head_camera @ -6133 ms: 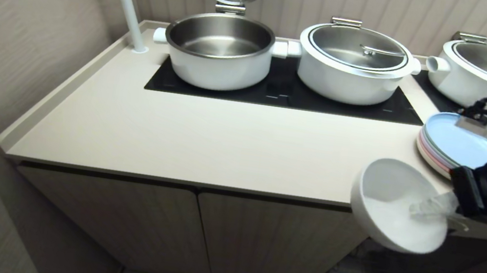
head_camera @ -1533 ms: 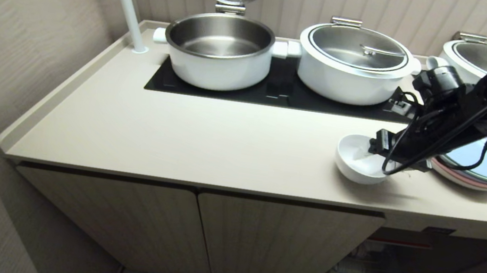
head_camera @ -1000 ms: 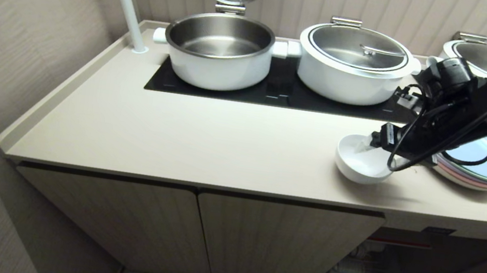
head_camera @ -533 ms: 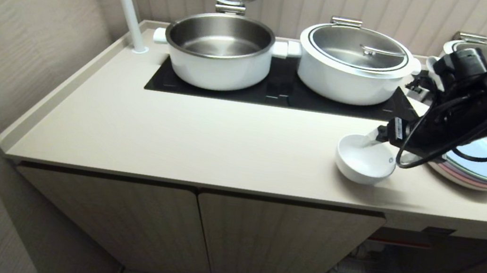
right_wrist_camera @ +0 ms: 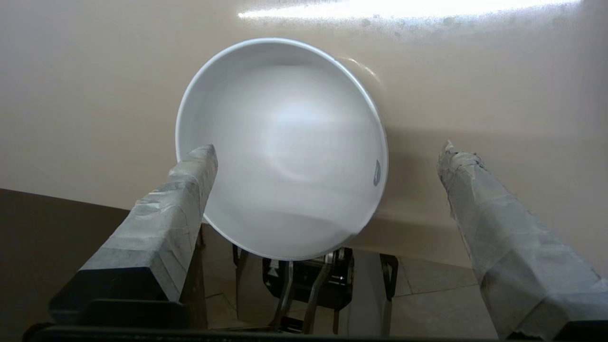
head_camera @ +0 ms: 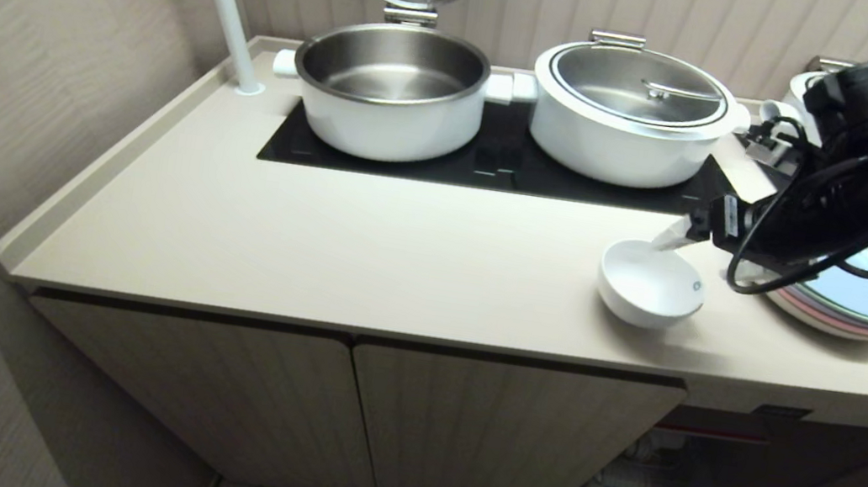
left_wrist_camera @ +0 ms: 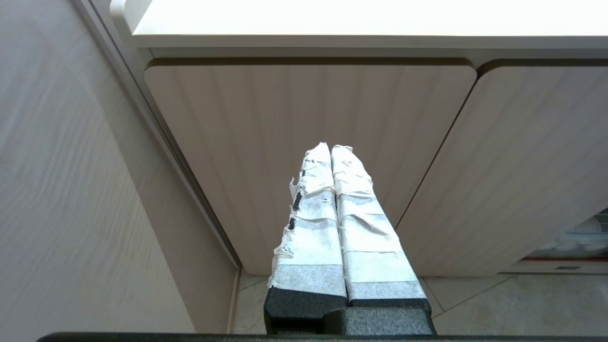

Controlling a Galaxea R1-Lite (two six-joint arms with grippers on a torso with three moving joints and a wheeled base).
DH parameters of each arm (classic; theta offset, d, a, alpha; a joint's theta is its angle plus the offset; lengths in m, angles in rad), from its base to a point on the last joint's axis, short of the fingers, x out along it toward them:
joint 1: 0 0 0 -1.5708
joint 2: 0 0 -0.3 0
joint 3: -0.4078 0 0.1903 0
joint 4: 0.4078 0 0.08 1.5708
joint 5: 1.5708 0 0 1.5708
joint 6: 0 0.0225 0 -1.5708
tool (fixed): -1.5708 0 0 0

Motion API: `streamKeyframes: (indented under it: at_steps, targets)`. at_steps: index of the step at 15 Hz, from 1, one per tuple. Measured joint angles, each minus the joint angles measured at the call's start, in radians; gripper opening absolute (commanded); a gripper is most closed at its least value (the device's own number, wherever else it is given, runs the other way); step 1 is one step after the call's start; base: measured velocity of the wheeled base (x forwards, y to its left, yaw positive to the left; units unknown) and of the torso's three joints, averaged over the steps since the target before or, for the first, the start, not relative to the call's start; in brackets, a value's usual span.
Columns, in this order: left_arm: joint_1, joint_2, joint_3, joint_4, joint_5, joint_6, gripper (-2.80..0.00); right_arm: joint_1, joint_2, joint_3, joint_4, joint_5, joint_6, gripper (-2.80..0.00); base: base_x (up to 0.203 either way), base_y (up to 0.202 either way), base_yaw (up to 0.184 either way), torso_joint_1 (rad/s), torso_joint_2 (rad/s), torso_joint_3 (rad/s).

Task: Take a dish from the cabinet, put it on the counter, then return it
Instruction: Pick up the bowl from the table

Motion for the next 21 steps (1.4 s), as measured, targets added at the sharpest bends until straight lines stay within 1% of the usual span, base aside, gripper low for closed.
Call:
streamKeyframes:
  at_steps: [3, 4, 10, 14, 18, 21]
  targets:
    - [0.0, 0.0, 0.0, 0.0, 0.0, 0.0, -2.8, -0.001, -0.017, 0.0, 0.0, 0.0, 0.0, 0.0, 0.0, 0.0, 0.0, 0.0, 0.0, 0.0]
    - [0.0, 0.0, 0.0, 0.0, 0.0, 0.0, -2.8, 0.0, -0.023, 0.0, 0.0, 0.0, 0.0, -2.8, 0.0, 0.0, 0.0, 0.0, 0.0, 0.0]
    - [0.0, 0.0, 0.0, 0.0, 0.0, 0.0, -2.8, 0.0, -0.069, 0.003, -0.001, 0.0, -0.001, -2.8, 0.0, 0.0, 0.0, 0.0, 0.0, 0.0]
    - [0.0, 0.0, 0.0, 0.0, 0.0, 0.0, -2.8, 0.001, -0.138, 0.023, -0.003, -0.007, -0.004, -2.8, 0.0, 0.0, 0.0, 0.0, 0.0, 0.0]
    - [0.0, 0.0, 0.0, 0.0, 0.0, 0.0, -2.8, 0.001, -0.255, 0.097, -0.015, -0.058, -0.007, -2.8, 0.0, 0.0, 0.0, 0.0, 0.0, 0.0]
    - [0.0, 0.0, 0.0, 0.0, 0.0, 0.0, -2.8, -0.011, -0.372, 0.163, -0.019, -0.064, -0.01, -2.8, 0.0, 0.0, 0.0, 0.0, 0.0, 0.0]
